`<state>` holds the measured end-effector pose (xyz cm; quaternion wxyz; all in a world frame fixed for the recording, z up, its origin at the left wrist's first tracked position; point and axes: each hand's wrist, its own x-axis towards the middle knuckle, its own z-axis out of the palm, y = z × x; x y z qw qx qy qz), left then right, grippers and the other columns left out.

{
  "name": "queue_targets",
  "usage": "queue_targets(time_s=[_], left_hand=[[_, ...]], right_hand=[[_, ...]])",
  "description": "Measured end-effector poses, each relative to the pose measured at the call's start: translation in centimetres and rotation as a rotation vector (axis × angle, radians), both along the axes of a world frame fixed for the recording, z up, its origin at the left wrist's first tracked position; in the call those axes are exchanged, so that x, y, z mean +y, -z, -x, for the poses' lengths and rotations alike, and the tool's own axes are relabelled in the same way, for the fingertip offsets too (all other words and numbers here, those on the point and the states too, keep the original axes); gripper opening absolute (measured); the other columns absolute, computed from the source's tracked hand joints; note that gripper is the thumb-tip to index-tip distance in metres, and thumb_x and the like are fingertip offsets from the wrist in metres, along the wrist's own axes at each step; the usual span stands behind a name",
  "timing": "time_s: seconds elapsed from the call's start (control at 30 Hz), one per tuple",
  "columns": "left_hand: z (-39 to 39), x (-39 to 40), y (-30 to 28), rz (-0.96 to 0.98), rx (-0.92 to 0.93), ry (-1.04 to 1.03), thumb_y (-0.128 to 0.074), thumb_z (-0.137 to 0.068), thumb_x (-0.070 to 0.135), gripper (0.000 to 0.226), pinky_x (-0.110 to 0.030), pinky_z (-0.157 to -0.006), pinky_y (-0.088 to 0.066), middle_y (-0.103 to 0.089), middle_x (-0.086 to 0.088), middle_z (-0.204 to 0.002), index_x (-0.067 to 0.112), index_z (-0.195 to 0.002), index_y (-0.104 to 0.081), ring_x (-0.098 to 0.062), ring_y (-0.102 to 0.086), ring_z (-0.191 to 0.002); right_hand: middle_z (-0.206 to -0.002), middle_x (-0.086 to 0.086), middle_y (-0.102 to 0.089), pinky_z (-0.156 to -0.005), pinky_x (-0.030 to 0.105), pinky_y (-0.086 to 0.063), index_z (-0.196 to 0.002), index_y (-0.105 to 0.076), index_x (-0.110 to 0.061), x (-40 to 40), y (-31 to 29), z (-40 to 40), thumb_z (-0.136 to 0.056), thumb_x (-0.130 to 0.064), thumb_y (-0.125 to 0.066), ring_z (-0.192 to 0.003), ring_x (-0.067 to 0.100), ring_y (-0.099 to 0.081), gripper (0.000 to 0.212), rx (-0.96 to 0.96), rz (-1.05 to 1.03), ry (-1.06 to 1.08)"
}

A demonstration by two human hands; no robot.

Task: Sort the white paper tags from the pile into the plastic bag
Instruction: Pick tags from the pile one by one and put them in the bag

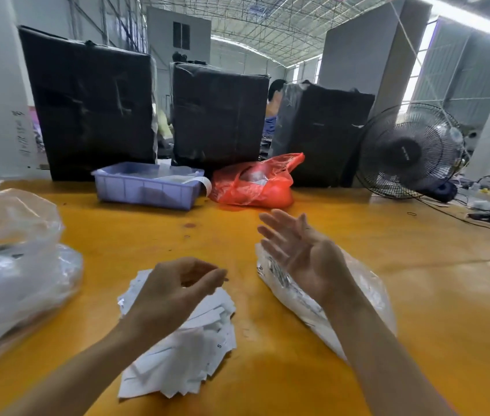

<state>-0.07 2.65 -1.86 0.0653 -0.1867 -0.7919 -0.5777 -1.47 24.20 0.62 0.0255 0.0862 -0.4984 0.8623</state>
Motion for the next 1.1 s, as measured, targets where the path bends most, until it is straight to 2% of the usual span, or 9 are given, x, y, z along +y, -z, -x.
queue_targets(time_s=[0.07, 0.13, 0.27, 0.4, 0.53, 0.63, 0.8, 0.97, 1.1], left_hand=[[-0.5, 0.6, -0.5, -0.143, -0.167, 0.1, -0.068, -0.06, 0.054, 0.05, -0.026, -0.074, -0.056, -0.075, 0.004, -0.085, 0.02, -0.097, -0.068, -0.01, -0.07, -0.08], [-0.7, 0.9, -0.8, -0.195, -0.245, 0.128, -0.074, -0.06, 0.056, 0.055, -0.029, -0.077, -0.055, -0.075, 0.003, -0.089, 0.02, -0.102, -0.067, -0.012, -0.071, -0.083], [-0.4, 0.6, -0.5, -0.311, -0.298, 0.078, -0.073, -0.072, 0.034, 0.029, -0.025, -0.065, -0.047, -0.07, -0.007, -0.076, 0.009, -0.087, -0.074, -0.016, -0.06, -0.065], [0.2, -0.5, -0.4, -0.379, -0.331, -0.023, -0.071, -0.079, 0.016, 0.012, -0.016, -0.052, -0.044, -0.068, -0.006, -0.064, 0.007, -0.072, -0.073, -0.009, -0.054, -0.051], [0.6, -1.2, -0.4, -0.369, -0.357, -0.067, -0.075, -0.073, 0.02, 0.016, -0.014, -0.049, -0.043, -0.071, -0.005, -0.066, 0.006, -0.077, -0.071, -0.005, -0.056, -0.05], [0.5, -1.3, -0.2, -0.342, -0.335, -0.062, -0.076, -0.069, 0.023, 0.019, -0.013, -0.049, -0.045, -0.072, -0.003, -0.066, 0.007, -0.077, -0.071, -0.004, -0.059, -0.052], [0.8, -1.2, -0.1, -0.345, -0.333, -0.075, -0.079, -0.069, 0.019, 0.019, -0.014, -0.053, -0.047, -0.072, -0.001, -0.068, 0.008, -0.08, -0.069, -0.006, -0.061, -0.057], [0.8, -1.2, -0.4, -0.375, -0.438, -0.007, -0.077, -0.072, 0.011, 0.013, -0.016, -0.059, -0.051, -0.069, 0.001, -0.069, 0.011, -0.083, -0.07, -0.008, -0.062, -0.061], [1.2, -1.2, -0.4, -0.629, -0.471, -0.1, -0.073, -0.074, 0.016, 0.013, -0.017, -0.06, -0.052, -0.073, -0.003, -0.075, 0.009, -0.083, -0.067, -0.013, -0.066, -0.067]], right_hand=[[-0.124, 0.0, -0.065, -0.087, 0.032, -0.052, -0.115, -0.064, -0.014, -2.8, 0.5, -0.3, -0.088, -0.046, -0.042, -0.116, 0.019, -0.06, 0.047, 0.008, -0.101, -0.117], [-0.129, -0.003, -0.061, -0.091, 0.033, -0.051, -0.112, -0.068, -0.02, -5.1, 1.2, -0.7, -0.086, -0.049, -0.045, -0.12, 0.016, -0.056, 0.045, 0.007, -0.195, -0.21], [-0.129, -0.004, -0.061, -0.096, 0.034, -0.048, -0.119, -0.063, -0.022, -6.8, 2.2, -0.9, -0.087, -0.057, -0.04, -0.119, 0.014, -0.057, 0.053, -0.067, -0.254, -0.326], [-0.122, -0.001, -0.066, -0.093, 0.038, -0.049, -0.121, -0.063, -0.019, -6.2, 2.2, -0.9, -0.074, -0.069, -0.042, -0.112, 0.021, -0.063, 0.071, -0.14, -0.294, -0.274], [-0.102, 0.002, -0.073, -0.081, 0.032, -0.056, -0.103, -0.07, -0.014, -6.1, 2.2, -1.0, -0.062, -0.054, -0.068, -0.093, 0.017, -0.068, 0.057, -0.097, -0.433, -0.137], [-0.084, 0.005, -0.072, -0.067, 0.024, -0.053, -0.09, -0.072, -0.011, -6.2, 2.5, -1.1, -0.06, -0.037, -0.076, -0.074, 0.014, -0.067, 0.04, -0.063, -0.462, -0.087], [-0.071, 0.008, -0.071, -0.058, 0.022, -0.053, -0.083, -0.07, -0.005, -6.3, 2.7, -0.9, -0.079, -0.008, -0.067, -0.063, 0.015, -0.065, 0.005, -0.07, -0.383, -0.01], [-0.069, 0.013, -0.071, -0.056, 0.022, -0.054, -0.081, -0.064, -0.001, -6.6, 2.4, -0.9, -0.086, 0.002, -0.059, -0.062, 0.017, -0.069, 0.008, -0.124, -0.18, 0.063], [-0.074, 0.014, -0.072, -0.057, 0.023, -0.054, -0.08, -0.064, -0.001, -7.1, 2.5, -1.3, -0.084, -0.002, -0.063, -0.063, 0.019, -0.069, 0.005, -0.122, -0.312, -0.002]])
